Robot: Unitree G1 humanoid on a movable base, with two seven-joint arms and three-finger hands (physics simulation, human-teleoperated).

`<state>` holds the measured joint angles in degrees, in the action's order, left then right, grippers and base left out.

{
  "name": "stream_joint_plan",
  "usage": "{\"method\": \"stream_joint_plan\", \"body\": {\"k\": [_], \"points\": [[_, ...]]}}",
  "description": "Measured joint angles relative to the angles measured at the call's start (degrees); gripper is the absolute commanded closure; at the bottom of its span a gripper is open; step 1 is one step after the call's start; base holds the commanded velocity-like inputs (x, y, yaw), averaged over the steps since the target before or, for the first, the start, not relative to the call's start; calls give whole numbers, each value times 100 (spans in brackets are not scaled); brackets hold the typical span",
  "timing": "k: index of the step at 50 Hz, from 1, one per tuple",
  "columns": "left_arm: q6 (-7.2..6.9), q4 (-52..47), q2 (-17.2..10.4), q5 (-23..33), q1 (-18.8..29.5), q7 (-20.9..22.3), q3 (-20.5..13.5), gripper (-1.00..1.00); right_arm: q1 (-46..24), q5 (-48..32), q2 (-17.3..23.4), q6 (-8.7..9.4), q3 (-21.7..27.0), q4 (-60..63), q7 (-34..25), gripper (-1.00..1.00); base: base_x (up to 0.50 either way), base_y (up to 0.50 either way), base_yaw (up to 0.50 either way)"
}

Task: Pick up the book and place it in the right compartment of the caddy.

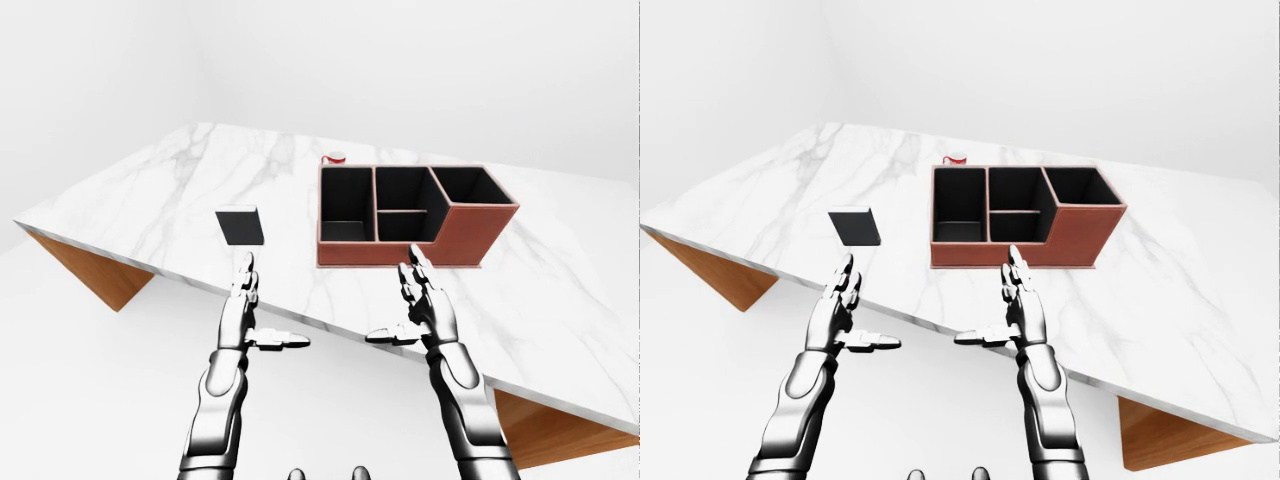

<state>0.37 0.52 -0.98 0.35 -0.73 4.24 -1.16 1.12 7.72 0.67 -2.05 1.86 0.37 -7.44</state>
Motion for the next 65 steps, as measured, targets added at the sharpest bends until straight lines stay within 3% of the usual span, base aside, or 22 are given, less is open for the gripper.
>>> {"method": "stream_joint_plan", "body": {"k": [36, 65], "points": [[-36, 59, -2, -6, 35, -10, -11, -100, -22, -48, 1, -10, -1, -39, 26, -100, 3, 1, 0], [39, 41, 4, 14, 5, 4, 13, -100, -3, -36, 6, -42, 2, -28, -1, -100, 49, 1, 0]]}}
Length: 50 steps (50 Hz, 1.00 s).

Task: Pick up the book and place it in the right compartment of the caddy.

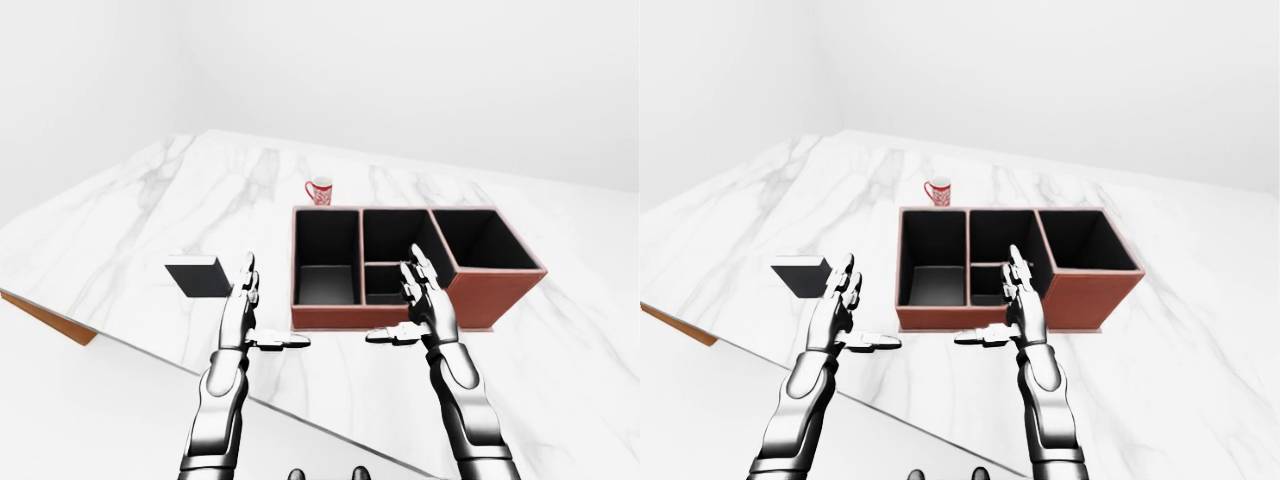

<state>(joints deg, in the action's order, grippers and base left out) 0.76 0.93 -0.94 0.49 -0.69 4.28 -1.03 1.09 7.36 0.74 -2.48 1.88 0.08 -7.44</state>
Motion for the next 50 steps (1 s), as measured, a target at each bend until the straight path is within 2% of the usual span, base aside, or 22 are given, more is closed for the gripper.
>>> {"method": "stream_joint_plan", "body": {"k": [40, 50], "points": [[42, -13, 1, -10, -13, 21, 0, -100, -19, -45, 1, -29, -8, -77, -22, -100, 4, 1, 0], [13, -38, -23, 189, -50, -154, -35, -100, 28, -69, -4, -24, -28, -9, -20, -100, 0, 0, 0]]}}
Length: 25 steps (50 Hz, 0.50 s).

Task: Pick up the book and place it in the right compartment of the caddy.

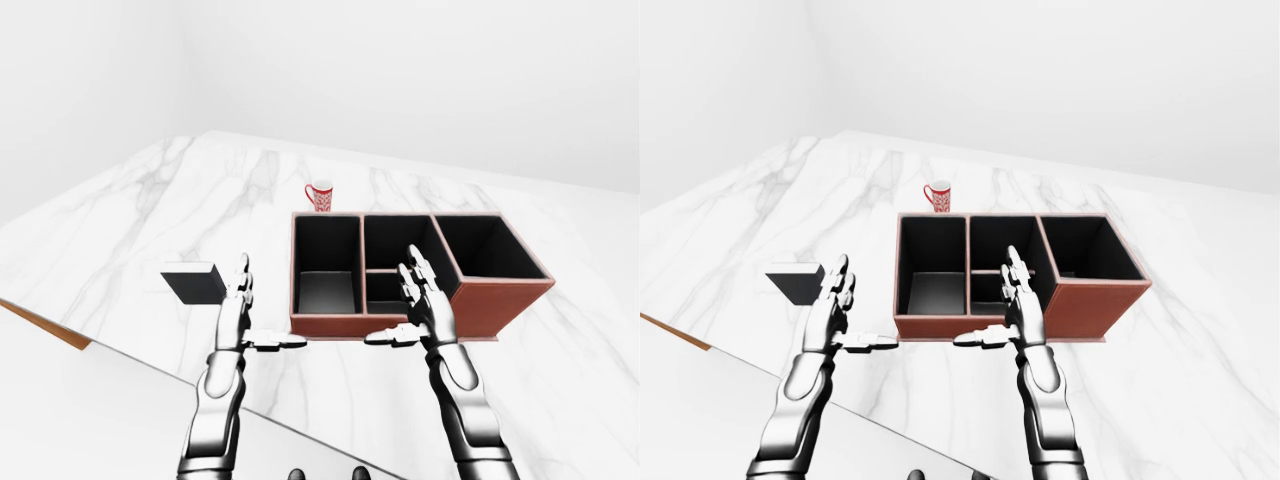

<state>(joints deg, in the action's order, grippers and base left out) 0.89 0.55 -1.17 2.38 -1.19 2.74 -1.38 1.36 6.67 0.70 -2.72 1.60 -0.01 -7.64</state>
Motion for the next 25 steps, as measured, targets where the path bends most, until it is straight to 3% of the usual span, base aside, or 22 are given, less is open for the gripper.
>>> {"method": "stream_joint_plan", "body": {"k": [9, 17, 21, 25], "points": [[36, 16, -53, 53, -5, -75, -117, -100, 81, -31, 9, -18, 7, 118, -18, -100, 0, 0, 0], [-29, -39, -131, 308, 49, -187, -193, -100, 90, -53, 20, -46, 34, 106, -24, -100, 0, 0, 0], [-147, -118, -223, 663, 119, -269, -238, -100, 87, -64, 25, -108, 49, 40, -32, -100, 0, 0, 0], [-376, -258, -344, 1158, 231, -260, -280, -100, 95, -76, 30, -95, 56, 56, -30, -100, 0, 0, 0]]}}
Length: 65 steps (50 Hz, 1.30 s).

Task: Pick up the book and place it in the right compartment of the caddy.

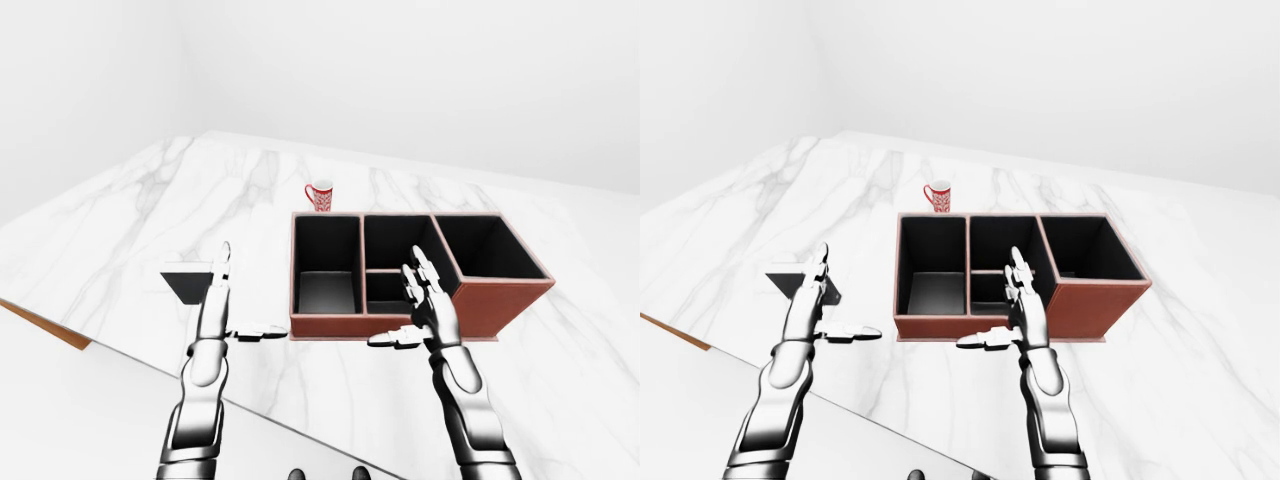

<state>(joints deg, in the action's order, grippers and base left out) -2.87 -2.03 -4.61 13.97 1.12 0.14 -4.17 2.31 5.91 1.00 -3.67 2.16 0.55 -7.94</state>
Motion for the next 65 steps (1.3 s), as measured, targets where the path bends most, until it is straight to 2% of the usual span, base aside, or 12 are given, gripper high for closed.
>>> {"method": "stream_joint_plan", "body": {"k": [3, 4, 14, 23, 36, 43, 56, 65], "points": [[-198, -88, -118, 468, 137, 42, -41, -100, -10, -18, -2, -76, 3, -89, -3, -100, 0, 0, 0], [-213, -91, -160, 613, 195, 57, -64, -100, -12, -26, -2, -94, 1, -117, -2, -100, 0, 0, 0], [-213, 583, -766, 1899, 1147, 174, -281, -100, -7, -84, 3, -24, -11, -82, 20, -100, 0, 0, 0], [-213, 1406, -1216, 2933, 1934, 284, -277, -100, -6, -129, 5, -13, -19, -104, 26, -100, 0, 0, 0], [-213, 3020, -1761, 4725, 2830, 1305, 27, -100, 20, -174, -3, 100, -47, 45, 37, -100, 0, 0, 0], [-171, 3717, -1977, 5568, 3159, 1991, 147, -100, 37, -184, -6, 135, -52, 105, 38, -100, 0, 0, 0], [-152, 4595, -2231, 6388, 3834, 2771, 215, -100, 42, -199, -18, 133, -71, 100, 47, -100, 0, 0, 0], [-152, 5170, -2259, 6601, 4198, 2826, 292, -100, 38, -207, -23, 96, -88, 43, 51, -100, 0, 0, 0]]}}
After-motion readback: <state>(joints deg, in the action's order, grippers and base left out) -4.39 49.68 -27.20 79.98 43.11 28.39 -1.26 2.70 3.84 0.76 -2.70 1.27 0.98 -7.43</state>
